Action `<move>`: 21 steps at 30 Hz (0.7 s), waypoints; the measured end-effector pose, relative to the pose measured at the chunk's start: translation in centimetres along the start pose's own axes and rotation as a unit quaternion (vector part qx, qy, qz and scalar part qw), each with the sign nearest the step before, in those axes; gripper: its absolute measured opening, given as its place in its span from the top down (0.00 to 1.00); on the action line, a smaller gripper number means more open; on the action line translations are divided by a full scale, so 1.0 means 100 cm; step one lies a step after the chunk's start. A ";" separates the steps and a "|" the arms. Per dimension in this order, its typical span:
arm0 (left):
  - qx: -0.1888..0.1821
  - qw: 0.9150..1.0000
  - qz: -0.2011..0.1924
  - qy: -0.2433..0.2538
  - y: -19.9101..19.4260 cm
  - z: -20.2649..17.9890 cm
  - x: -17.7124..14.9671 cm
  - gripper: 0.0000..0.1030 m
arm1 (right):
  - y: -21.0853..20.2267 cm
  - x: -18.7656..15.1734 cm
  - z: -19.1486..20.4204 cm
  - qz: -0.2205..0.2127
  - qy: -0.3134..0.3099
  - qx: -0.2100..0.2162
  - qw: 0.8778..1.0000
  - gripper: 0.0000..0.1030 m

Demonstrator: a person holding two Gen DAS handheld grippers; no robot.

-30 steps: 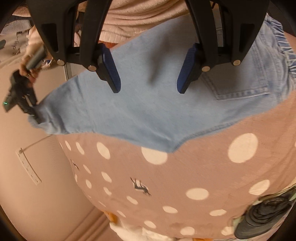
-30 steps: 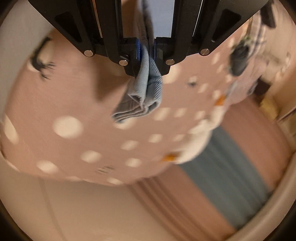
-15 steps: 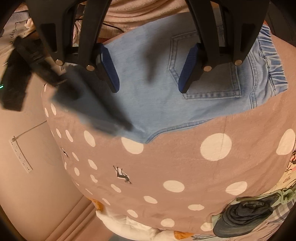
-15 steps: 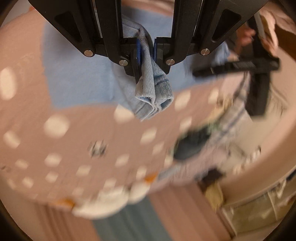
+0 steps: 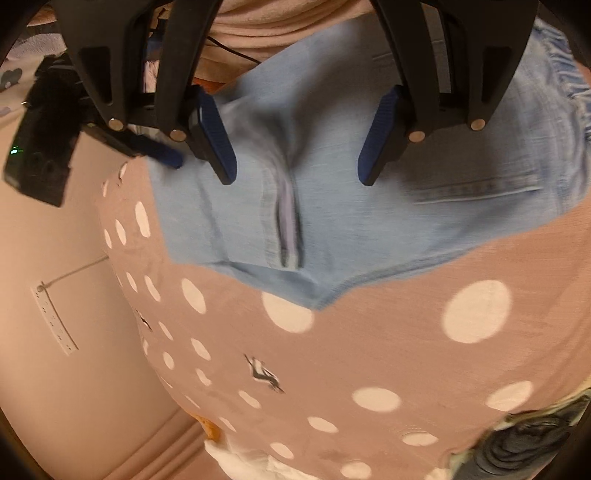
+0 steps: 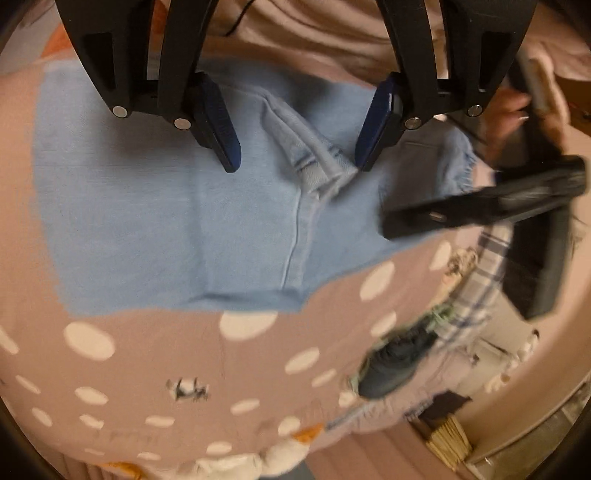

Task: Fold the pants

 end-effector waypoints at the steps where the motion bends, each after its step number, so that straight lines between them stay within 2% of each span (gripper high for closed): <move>1: -0.010 1.000 0.007 0.004 0.005 -0.004 0.000 0.35 | -0.008 0.001 -0.006 -0.011 0.002 -0.013 1.000 0.37; 4: -0.057 0.997 0.039 0.015 0.025 -0.016 -0.003 0.36 | -0.023 0.004 -0.032 -0.048 0.019 -0.073 0.996 0.37; 6: -0.063 0.996 0.064 0.007 0.038 -0.017 -0.007 0.53 | -0.024 0.003 -0.057 -0.049 0.051 -0.117 0.991 0.38; 7: -0.060 0.995 0.076 0.005 0.044 -0.018 -0.011 0.55 | -0.023 0.002 -0.068 -0.048 0.067 -0.131 0.988 0.43; 8: -0.041 0.996 0.077 0.011 0.049 -0.018 -0.014 0.59 | -0.020 -0.001 -0.081 -0.042 0.084 -0.147 0.985 0.55; 9: -0.024 0.997 0.077 0.019 0.052 -0.017 -0.017 0.69 | -0.018 -0.002 -0.086 -0.036 0.094 -0.155 0.983 0.69; 10: -0.007 0.997 0.078 0.026 0.055 -0.016 -0.020 0.73 | -0.012 -0.007 -0.095 -0.023 0.108 -0.169 0.979 0.75; 11: -0.003 0.997 0.073 0.026 0.054 -0.015 -0.022 0.74 | -0.005 -0.011 -0.100 -0.010 0.113 -0.179 0.977 0.83; 12: -0.007 0.997 0.070 0.020 0.052 -0.014 -0.024 0.73 | -0.001 -0.014 -0.102 -0.003 0.115 -0.183 0.976 0.86; 19: -0.012 0.997 0.078 0.007 0.045 -0.008 -0.037 0.74 | 0.010 -0.015 -0.092 -0.006 0.122 -0.193 0.974 0.86; 21: -0.014 0.997 0.075 0.006 0.041 -0.008 -0.040 0.73 | 0.002 -0.019 -0.098 -0.003 0.123 -0.189 0.974 0.86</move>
Point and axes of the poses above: each gripper's, at about its wrist camera, not at the fingertips, and y roughly the way its jaws point, z to its left, x to its top, the point moved 5 cm from there along y, roughly the way its jaws point
